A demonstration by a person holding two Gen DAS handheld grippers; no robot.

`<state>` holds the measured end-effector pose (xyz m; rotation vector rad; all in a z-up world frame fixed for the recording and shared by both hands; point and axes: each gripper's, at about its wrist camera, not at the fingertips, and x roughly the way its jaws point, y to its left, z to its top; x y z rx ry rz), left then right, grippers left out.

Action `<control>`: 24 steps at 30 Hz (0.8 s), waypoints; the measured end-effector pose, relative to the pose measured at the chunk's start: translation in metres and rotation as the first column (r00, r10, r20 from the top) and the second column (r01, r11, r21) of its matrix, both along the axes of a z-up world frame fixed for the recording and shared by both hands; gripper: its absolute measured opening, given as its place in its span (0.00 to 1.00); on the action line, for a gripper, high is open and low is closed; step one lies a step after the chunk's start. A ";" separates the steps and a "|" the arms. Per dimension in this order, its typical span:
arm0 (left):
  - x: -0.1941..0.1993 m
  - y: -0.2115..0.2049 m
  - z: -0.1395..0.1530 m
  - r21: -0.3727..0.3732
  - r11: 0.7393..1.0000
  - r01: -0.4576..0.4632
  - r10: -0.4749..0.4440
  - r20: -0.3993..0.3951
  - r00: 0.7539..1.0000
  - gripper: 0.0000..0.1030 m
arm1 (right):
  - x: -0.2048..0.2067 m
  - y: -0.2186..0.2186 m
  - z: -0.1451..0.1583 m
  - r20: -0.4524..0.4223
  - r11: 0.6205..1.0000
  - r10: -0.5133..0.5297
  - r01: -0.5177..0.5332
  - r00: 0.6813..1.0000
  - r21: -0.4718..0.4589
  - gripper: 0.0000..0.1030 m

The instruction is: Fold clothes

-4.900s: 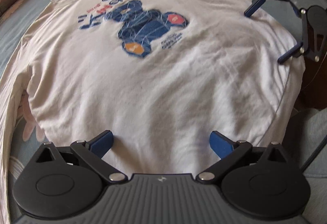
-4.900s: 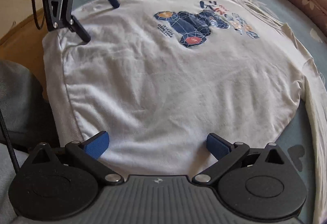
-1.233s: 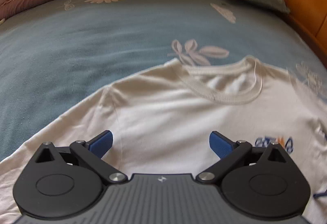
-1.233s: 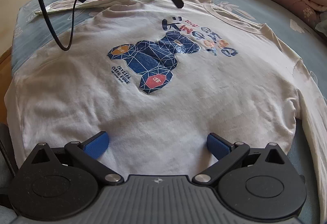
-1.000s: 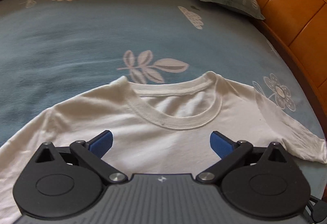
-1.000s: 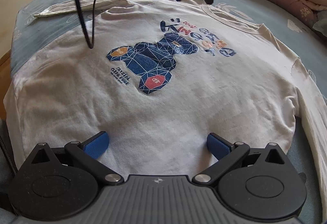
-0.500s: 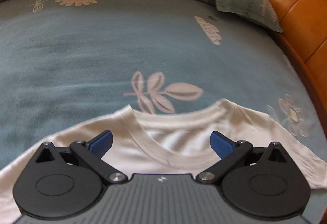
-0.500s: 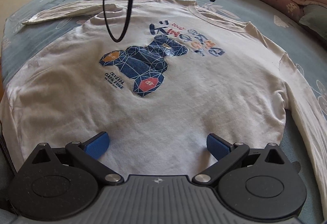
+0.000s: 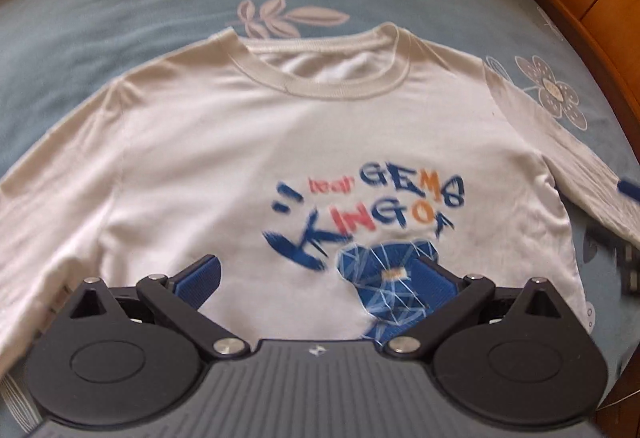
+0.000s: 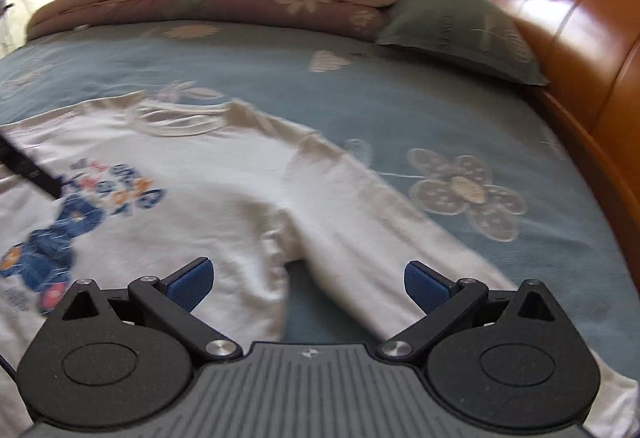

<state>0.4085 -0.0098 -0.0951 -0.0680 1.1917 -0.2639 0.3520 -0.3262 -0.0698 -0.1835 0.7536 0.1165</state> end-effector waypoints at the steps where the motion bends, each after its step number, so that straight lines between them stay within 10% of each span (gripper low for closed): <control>1: -0.002 -0.004 -0.002 -0.005 1.000 -0.002 0.002 -0.006 1.000 0.98 | 0.007 -0.016 -0.002 -0.003 0.997 -0.070 0.070 0.998 0.020 1.00; 11: -0.007 -0.042 -0.010 0.012 0.999 0.047 -0.046 -0.029 0.999 0.98 | 0.021 -0.133 -0.046 -0.065 0.816 -0.538 0.539 0.840 0.209 1.00; 20: 0.000 -0.050 -0.010 0.036 0.996 0.082 -0.081 -0.045 0.996 0.98 | 0.005 -0.144 -0.020 -0.013 0.812 -0.563 0.555 0.827 0.182 1.00; 24: -0.002 -0.051 -0.011 0.047 0.994 0.096 -0.094 -0.043 0.995 0.98 | -0.032 -0.166 -0.018 0.013 0.741 -0.663 0.654 0.748 0.149 1.00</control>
